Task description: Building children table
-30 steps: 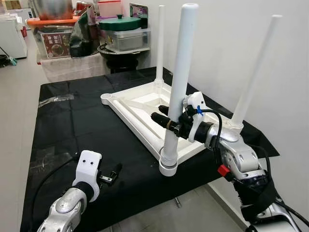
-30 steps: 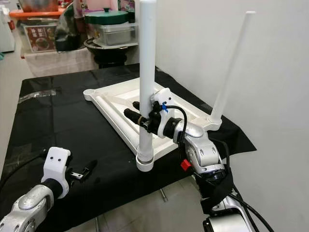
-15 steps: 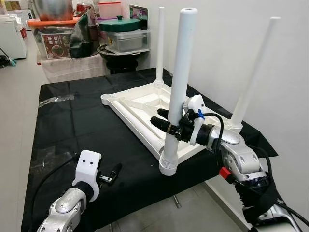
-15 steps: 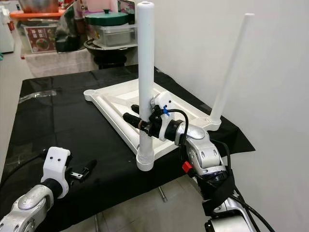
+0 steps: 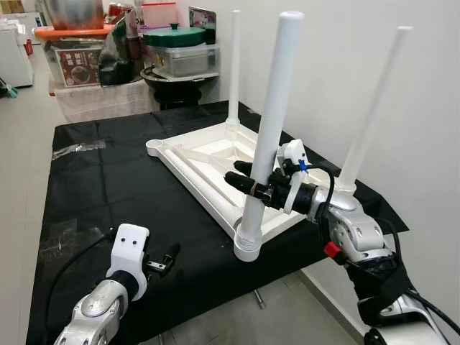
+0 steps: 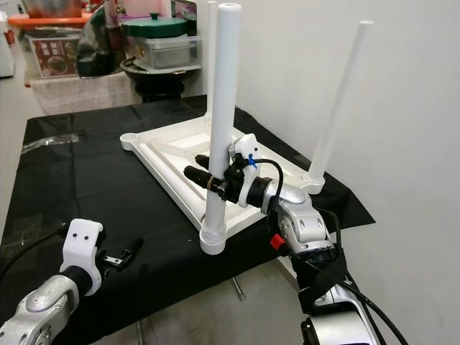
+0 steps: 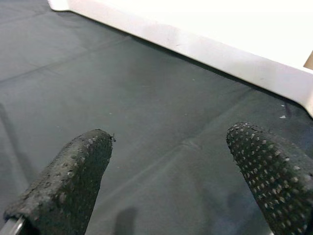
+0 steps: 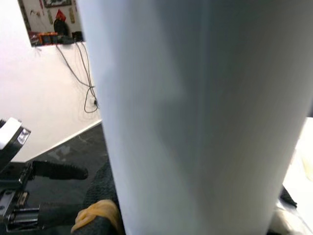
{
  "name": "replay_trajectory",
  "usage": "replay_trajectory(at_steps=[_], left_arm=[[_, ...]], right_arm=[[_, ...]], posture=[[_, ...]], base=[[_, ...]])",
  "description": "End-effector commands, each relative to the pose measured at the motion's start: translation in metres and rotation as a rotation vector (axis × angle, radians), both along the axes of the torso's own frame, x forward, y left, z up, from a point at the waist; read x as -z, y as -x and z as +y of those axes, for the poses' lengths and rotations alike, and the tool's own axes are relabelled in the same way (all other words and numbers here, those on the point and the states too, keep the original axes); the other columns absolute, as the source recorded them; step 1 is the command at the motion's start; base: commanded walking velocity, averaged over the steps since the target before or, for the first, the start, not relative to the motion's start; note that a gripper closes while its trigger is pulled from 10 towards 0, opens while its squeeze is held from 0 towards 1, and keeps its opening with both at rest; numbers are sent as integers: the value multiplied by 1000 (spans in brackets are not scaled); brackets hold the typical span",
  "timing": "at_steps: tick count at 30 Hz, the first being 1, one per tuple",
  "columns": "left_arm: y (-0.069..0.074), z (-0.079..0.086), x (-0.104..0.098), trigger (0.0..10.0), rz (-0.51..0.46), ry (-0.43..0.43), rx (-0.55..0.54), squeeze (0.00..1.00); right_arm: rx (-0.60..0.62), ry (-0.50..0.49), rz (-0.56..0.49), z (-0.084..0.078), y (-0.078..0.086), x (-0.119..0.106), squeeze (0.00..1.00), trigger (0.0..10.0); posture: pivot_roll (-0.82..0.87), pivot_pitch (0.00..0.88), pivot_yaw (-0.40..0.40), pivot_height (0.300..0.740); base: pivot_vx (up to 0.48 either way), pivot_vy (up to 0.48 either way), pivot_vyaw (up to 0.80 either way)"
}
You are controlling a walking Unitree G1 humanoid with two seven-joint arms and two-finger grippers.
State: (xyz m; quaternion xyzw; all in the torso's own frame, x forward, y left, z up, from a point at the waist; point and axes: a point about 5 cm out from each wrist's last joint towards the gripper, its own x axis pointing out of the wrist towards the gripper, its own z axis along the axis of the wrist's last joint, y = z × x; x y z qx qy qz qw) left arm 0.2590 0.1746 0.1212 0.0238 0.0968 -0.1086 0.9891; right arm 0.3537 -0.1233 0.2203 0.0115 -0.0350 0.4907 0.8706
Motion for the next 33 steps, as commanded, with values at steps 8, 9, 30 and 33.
replay_trajectory(at_steps=[8, 9, 30, 33], left_arm=[[4, 2, 2, 10000, 17, 9, -17, 0], [4, 2, 2, 10000, 17, 9, -17, 0], [3, -2, 3, 10000, 19, 13, -19, 0], [2, -2, 4, 10000, 20, 15, -21, 0]], right_arm=[[-88, 28, 76, 12, 5, 23, 0, 10000], [-88, 28, 76, 12, 5, 23, 0, 10000], [25, 153, 107, 19, 3, 41, 0, 10000], [65, 133, 111, 21, 5, 41, 0, 10000]], posture=[[133, 0, -54, 740], [133, 0, -54, 740], [116, 0, -58, 740], [113, 0, -58, 740]], base=[[0, 0, 0], [0, 0, 0], [0, 0, 0], [0, 0, 0]])
